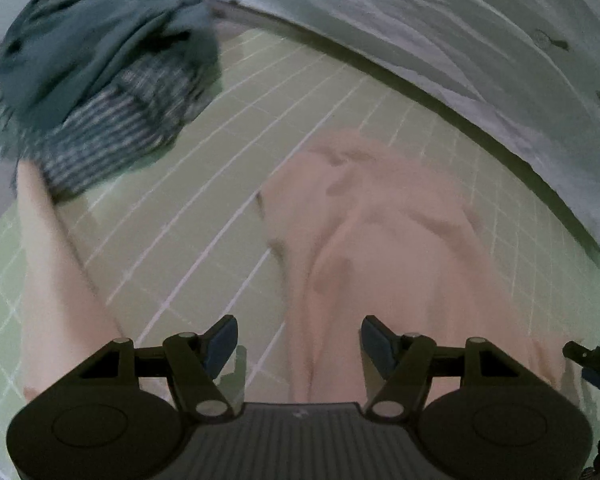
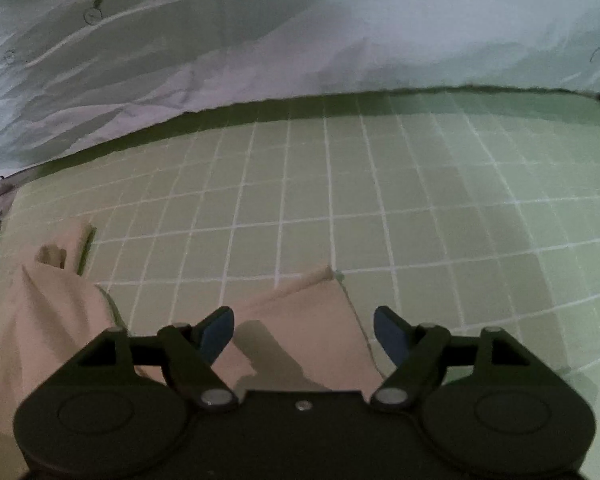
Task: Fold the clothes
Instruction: 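Lift the pink sweater and carry it onto the open mat with both grippers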
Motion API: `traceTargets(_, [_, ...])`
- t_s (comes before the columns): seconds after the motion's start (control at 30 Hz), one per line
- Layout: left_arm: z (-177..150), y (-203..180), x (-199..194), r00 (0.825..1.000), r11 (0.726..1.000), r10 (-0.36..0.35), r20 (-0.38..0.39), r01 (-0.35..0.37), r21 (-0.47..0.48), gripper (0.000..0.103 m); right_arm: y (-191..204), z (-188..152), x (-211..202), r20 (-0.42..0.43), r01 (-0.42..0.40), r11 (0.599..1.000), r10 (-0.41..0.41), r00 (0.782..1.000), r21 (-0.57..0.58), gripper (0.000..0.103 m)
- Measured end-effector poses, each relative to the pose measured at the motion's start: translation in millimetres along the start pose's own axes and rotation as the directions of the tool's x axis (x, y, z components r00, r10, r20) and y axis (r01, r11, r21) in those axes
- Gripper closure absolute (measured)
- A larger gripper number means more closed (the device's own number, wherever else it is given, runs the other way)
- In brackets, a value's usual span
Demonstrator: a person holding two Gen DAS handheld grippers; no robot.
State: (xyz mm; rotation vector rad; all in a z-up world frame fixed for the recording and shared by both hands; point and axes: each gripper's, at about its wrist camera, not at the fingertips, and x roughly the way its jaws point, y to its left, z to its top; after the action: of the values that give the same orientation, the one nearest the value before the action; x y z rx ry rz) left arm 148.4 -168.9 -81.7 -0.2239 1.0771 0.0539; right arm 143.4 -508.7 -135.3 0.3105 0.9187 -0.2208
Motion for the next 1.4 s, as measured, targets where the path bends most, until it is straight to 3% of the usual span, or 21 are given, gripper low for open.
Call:
traceTargets(0.1, [-2,-5,-1,1.0,1.0,0.008,0.009,-0.008,0.023,0.033,0,-7,-3,0.009,0.026,0.999,-0.026,1.0,-0.02,0.048])
traceTargets(0.17, [-8,-6,-2,1.0,1.0,0.004,-0.001,-0.004,0.022,0.033,-3,-12,-8,0.017,0.041,0.998,-0.04,0.999,-0.041,0.077])
traceTargets(0.23, [-14,-6,-4,1.0,1.0,0.002,-0.006,-0.001,0.022,0.033,-10,-17,-15,0.021,0.035,0.999,-0.035,0.999,-0.039,0.096])
traceTargets(0.33, [-24,-5,-13,1.0,1.0,0.001,0.002,-0.001,0.03,0.033,-31,-31,-28,0.041,0.048,0.999,-0.049,0.998,0.023,0.098])
traceTargets(0.47, [-36,-1,-25,1.0,0.999,0.006,0.021,-0.006,0.031,0.033,-70,-55,-53,0.052,0.162,0.982,-0.168,0.984,0.094,0.099])
traceTargets(0.6, [-48,8,-30,1.0,1.0,0.023,0.019,-0.023,-0.001,0.031,-123,-79,-80,0.025,0.31,0.933,-0.32,0.947,0.185,0.099])
traceTargets(0.73, [-50,15,-24,0.999,0.998,0.045,-0.011,-0.046,-0.049,0.03,-150,-91,-96,-0.028,0.385,0.901,-0.388,0.921,0.2,0.098])
traceTargets(0.83, [-49,16,-20,0.998,0.997,0.056,-0.021,-0.057,-0.06,0.029,-144,-87,-100,-0.01,0.389,0.901,-0.394,0.919,0.194,0.091])
traceTargets(0.93, [-46,13,-15,0.998,0.997,0.059,-0.029,-0.061,-0.044,0.026,-132,-68,-97,0.046,0.32,0.926,-0.335,0.941,0.199,0.066])
traceTargets(1.17, [-43,8,4,0.992,0.995,0.092,-0.084,-0.094,-0.018,0.023,-74,-14,-60,0.111,0.102,0.989,-0.114,0.987,0.107,0.056])
traceTargets(1.4, [-37,6,23,0.981,0.989,0.146,-0.124,-0.149,-0.02,0.022,-11,33,-3,0.079,-0.05,0.999,0.049,0.996,0.015,0.051])
